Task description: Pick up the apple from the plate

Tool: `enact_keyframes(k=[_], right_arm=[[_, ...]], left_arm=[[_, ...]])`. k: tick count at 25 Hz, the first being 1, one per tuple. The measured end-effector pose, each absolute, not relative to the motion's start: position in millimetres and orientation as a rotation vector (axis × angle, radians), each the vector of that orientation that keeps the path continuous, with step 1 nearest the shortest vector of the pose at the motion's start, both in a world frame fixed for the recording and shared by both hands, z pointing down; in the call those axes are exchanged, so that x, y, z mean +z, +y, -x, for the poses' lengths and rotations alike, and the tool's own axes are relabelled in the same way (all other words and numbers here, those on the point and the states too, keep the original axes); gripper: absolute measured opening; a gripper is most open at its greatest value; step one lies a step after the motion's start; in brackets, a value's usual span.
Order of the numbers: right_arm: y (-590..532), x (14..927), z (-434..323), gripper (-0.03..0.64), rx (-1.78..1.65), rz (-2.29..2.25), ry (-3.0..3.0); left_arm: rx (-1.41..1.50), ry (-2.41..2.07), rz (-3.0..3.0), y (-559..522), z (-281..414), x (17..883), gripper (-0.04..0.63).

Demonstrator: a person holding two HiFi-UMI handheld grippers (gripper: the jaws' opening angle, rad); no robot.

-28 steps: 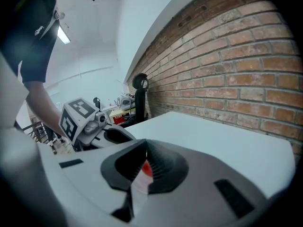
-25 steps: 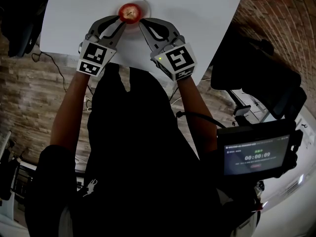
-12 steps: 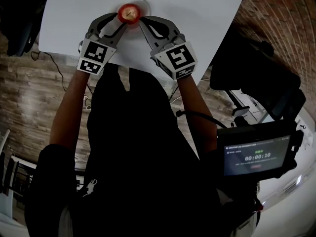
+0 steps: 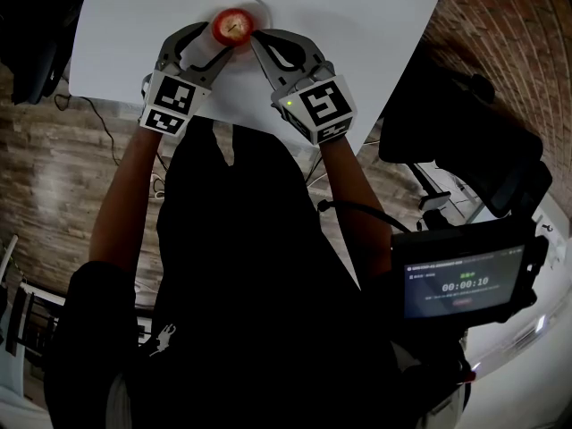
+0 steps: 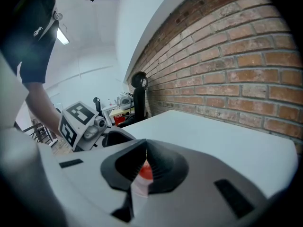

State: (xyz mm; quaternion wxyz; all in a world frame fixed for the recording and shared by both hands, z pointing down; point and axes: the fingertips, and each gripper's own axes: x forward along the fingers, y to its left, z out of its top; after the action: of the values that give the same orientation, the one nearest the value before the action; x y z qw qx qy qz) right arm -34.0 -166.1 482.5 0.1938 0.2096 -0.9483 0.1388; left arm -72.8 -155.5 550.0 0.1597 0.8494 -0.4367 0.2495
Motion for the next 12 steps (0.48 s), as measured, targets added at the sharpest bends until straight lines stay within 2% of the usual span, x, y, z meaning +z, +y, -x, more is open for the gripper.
enact_keyframes(k=[12], right_arm=[[-168.7, 486.4, 30.3, 0.005, 0.401, -0.603, -2.645]], left_arm=[[0.748, -1.211, -2.442, -157.9, 66.8, 559.0, 0.314]])
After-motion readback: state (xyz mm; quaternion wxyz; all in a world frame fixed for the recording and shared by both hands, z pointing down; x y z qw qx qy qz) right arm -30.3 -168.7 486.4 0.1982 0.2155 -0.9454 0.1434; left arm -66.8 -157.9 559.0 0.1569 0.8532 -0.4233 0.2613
